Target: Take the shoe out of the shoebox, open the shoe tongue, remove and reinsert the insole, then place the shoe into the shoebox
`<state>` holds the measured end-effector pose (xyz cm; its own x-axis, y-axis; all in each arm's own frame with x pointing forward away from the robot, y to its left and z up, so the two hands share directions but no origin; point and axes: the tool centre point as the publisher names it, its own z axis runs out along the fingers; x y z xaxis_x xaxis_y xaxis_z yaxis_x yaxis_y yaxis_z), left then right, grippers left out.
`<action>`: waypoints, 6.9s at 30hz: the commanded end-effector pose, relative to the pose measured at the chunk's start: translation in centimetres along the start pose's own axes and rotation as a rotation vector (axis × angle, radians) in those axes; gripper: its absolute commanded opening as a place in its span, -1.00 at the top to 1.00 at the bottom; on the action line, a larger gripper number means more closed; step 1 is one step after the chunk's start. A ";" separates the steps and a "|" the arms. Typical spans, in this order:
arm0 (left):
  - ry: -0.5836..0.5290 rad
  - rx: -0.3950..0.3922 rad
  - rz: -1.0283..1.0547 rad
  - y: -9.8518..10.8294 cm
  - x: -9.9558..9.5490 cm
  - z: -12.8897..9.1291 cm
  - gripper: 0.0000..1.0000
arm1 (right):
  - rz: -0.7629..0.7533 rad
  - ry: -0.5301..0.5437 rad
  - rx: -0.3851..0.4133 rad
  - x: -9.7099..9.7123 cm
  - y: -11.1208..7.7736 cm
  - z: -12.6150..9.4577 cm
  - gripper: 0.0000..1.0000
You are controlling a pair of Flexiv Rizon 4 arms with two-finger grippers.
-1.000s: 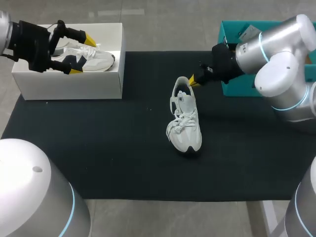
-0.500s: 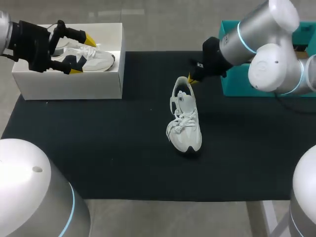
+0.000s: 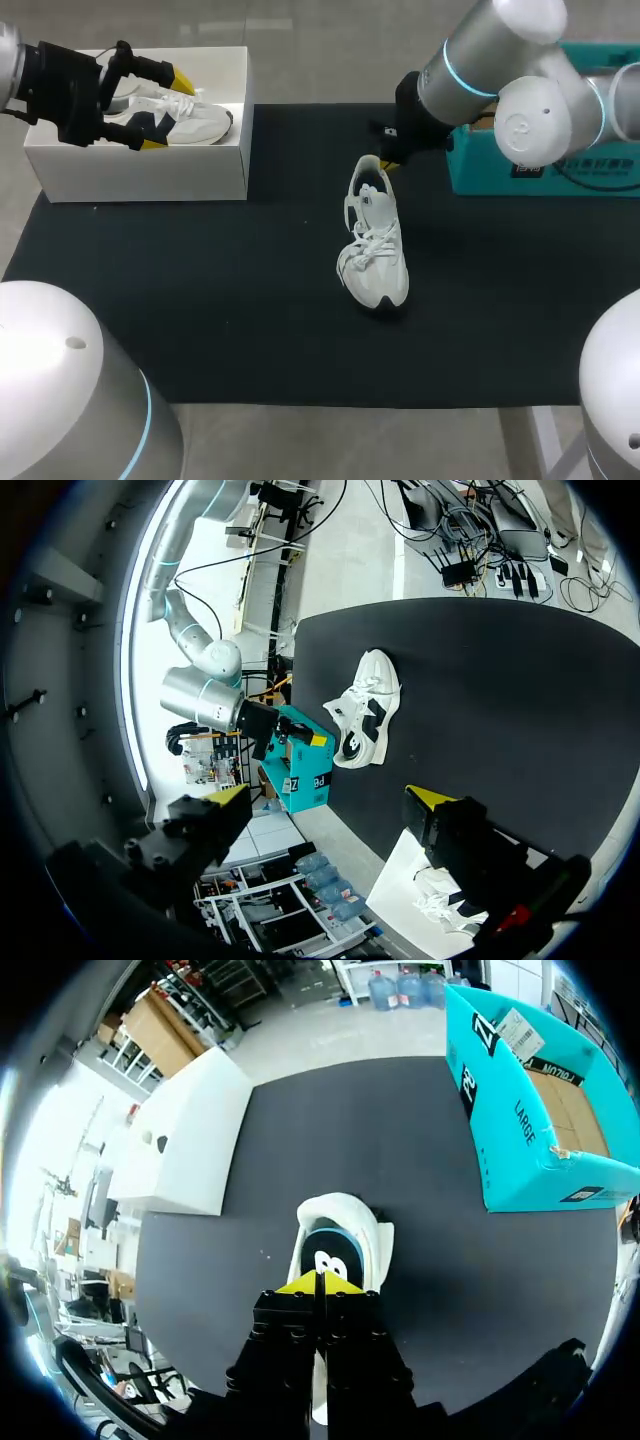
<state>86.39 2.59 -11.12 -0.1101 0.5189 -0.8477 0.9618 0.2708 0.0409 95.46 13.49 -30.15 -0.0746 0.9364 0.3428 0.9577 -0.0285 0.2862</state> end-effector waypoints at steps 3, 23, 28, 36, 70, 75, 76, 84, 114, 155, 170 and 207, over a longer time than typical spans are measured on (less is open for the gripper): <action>0.005 0.001 0.000 0.1 -0.1 0.0 -1.00 | -0.001 -0.165 0.004 0.9 1.5 4.1 1.00; 0.005 0.001 0.000 0.1 -0.1 0.0 -1.00 | -0.021 -0.264 0.032 0.2 0.5 7.7 1.00; 0.005 0.001 0.000 0.1 -0.1 0.0 -1.00 | -0.029 -0.263 0.054 -0.2 0.0 9.2 1.00; 0.005 0.001 0.000 0.1 -0.1 0.0 -1.00 | -0.001 -0.288 0.108 -1.3 -1.6 11.1 1.00; 0.005 0.001 0.000 0.1 -0.1 0.0 -1.00 | -0.010 -0.305 0.200 -2.3 -1.8 12.9 1.00; 0.005 0.001 0.000 0.1 -0.1 0.0 -1.00 | -0.007 -0.312 0.199 -2.0 -2.0 11.7 1.00; 0.005 0.001 0.000 0.1 -0.1 0.0 -1.00 | -0.009 -0.314 0.196 -1.9 -1.9 11.4 1.00; 0.005 0.001 0.000 0.1 -0.1 0.0 -1.00 | -0.049 -0.344 0.159 -0.8 -0.5 8.6 1.00; 0.005 0.001 0.000 0.1 -0.1 0.0 -1.00 | 0.010 -0.367 0.237 -1.3 -2.6 8.9 1.00; 0.005 0.001 0.000 0.1 -0.1 0.0 -1.00 | 0.143 -0.333 0.474 -0.5 -2.4 4.1 1.00; 0.005 0.001 0.000 0.1 -0.1 0.0 -1.00 | 0.123 -0.309 0.504 -0.4 -2.7 5.4 1.00; 0.005 0.001 0.000 0.1 -0.1 0.0 -1.00 | 0.103 -0.318 0.647 -0.4 -4.4 4.7 -1.00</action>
<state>86.39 2.60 -11.12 -0.1100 0.5189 -0.8477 0.9618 0.2708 0.0409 92.67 14.87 -35.87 0.0159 0.9991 0.0383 0.9340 -0.0011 -0.3572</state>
